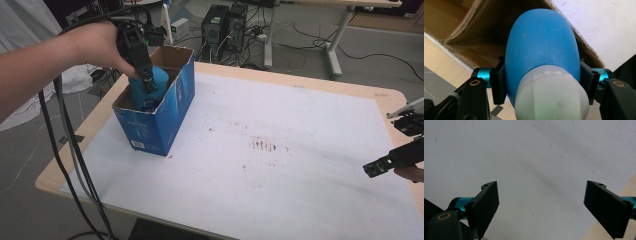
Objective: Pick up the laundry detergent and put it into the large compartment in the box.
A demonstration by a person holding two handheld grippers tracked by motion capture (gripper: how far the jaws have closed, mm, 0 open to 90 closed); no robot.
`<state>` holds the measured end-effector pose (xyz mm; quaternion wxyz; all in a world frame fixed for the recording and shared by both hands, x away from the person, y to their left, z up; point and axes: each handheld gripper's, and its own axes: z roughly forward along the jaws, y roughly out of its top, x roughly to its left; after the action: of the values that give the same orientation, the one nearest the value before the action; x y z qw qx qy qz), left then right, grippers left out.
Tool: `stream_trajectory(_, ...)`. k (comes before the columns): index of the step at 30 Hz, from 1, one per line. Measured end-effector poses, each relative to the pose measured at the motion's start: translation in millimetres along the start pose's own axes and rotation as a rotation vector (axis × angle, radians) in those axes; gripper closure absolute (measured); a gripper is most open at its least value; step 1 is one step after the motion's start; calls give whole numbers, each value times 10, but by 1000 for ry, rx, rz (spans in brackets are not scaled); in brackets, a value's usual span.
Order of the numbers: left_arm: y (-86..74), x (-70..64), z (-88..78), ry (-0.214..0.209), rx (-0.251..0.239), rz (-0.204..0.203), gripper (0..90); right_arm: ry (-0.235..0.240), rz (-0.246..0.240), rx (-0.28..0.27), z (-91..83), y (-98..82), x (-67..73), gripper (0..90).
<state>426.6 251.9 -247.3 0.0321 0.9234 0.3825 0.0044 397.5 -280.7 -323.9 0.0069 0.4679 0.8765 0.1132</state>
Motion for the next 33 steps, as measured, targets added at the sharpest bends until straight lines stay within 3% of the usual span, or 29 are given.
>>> stream_trajectory(15, -56, -41, 281, 20, 9, 10, 379, -1, 6, 3, 7, 7, -4, 121)
stream_trajectory(33, -60, -61, 299, 25, -10, 12, 375, -2, 9, 3, 4, -4, -6, 120)
